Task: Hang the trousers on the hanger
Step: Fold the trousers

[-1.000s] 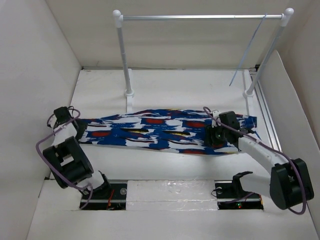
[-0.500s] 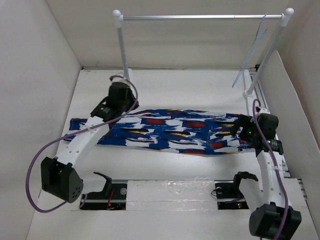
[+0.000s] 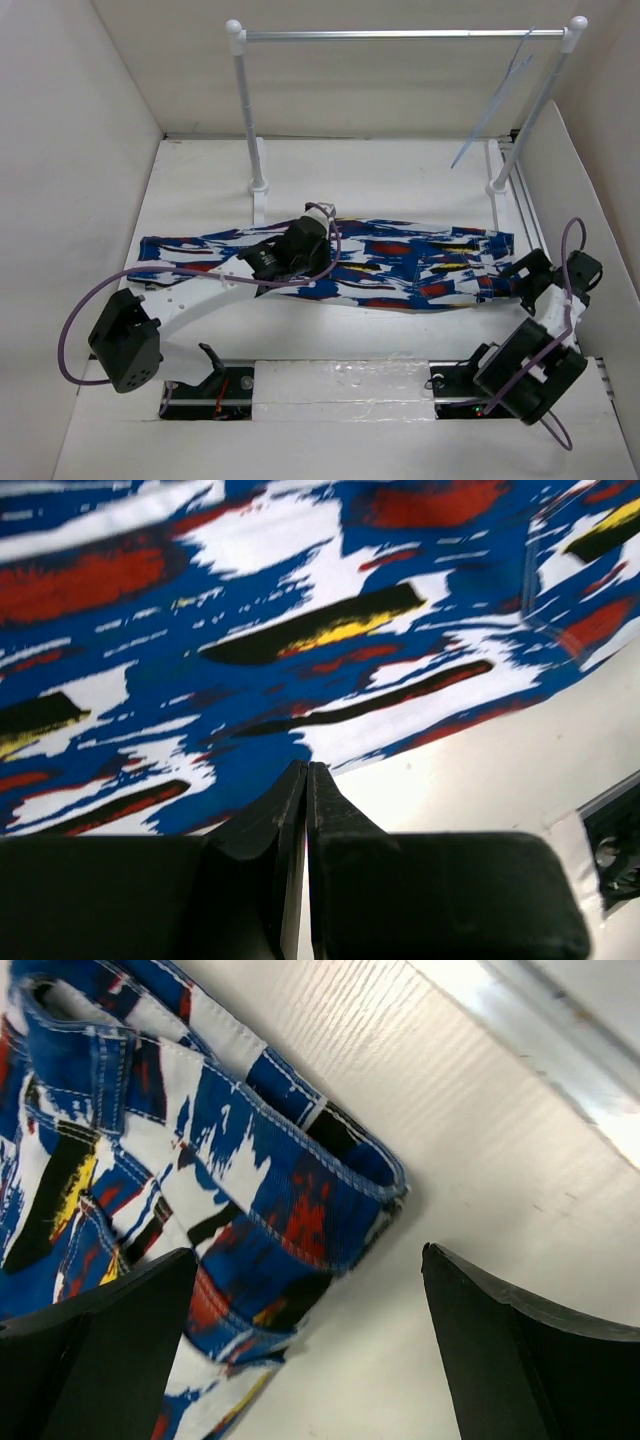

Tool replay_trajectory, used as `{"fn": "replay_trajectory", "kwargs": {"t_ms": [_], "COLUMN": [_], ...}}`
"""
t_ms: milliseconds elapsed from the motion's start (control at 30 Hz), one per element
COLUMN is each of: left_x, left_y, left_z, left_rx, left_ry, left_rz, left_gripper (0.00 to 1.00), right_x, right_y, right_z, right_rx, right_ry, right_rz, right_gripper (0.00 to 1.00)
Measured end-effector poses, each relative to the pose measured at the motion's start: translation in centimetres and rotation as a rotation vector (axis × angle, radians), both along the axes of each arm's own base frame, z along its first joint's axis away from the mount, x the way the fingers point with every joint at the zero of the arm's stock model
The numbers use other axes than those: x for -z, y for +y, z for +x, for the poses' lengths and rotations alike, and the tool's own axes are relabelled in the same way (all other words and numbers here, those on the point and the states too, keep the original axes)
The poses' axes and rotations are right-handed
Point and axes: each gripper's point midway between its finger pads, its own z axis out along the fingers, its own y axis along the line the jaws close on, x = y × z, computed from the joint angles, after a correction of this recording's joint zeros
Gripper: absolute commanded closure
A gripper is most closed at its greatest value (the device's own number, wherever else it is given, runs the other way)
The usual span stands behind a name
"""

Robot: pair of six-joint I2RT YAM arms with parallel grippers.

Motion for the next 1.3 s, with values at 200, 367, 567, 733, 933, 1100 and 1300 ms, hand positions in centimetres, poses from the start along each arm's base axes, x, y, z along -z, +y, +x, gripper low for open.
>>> {"fn": "replay_trajectory", "kwargs": {"t_ms": [200, 367, 567, 733, 933, 1100, 1300], "left_x": [1.4, 1.3, 1.6, 2.8, 5.8, 8.1, 9.8], "left_y": [1.5, 1.8, 2.9, 3.5, 2.4, -0.7, -7.2], "left_z": [-1.2, -1.0, -0.4, -0.2, -1.7, -4.0, -6.0], "left_rx": [0.0, -0.022, -0.08, -0.105, -0.048, 0.05, 0.17], "left_ry": [0.018, 0.01, -0.002, 0.022, 0.099, 0.153, 0.186], "left_rz": [0.017, 0.025, 0.056, 0.076, 0.114, 0.127, 0.112], "left_gripper": [1.0, 1.0, 1.0, 1.0, 1.0, 1.0, 1.0], "right_x": [2.6, 3.9, -1.9, -15.2, -27.8, -32.7, -34.6], "right_y": [0.2, 2.4, 10.1, 16.4, 14.6, 12.3, 11.3], "right_z": [3.8, 6.1, 7.3, 5.6, 3.4, 3.3, 3.7], "right_rx": [-0.067, -0.134, -0.374, -0.524, -0.461, -0.434, -0.468], "right_ry": [-0.115, -0.198, -0.288, -0.577, -0.674, -0.618, -0.556], "right_rz": [0.089, 0.145, 0.041, -0.109, -0.299, -0.446, -0.543], "right_gripper": [0.15, 1.0, 1.0, 1.0, 1.0, 1.0, 1.0]}}
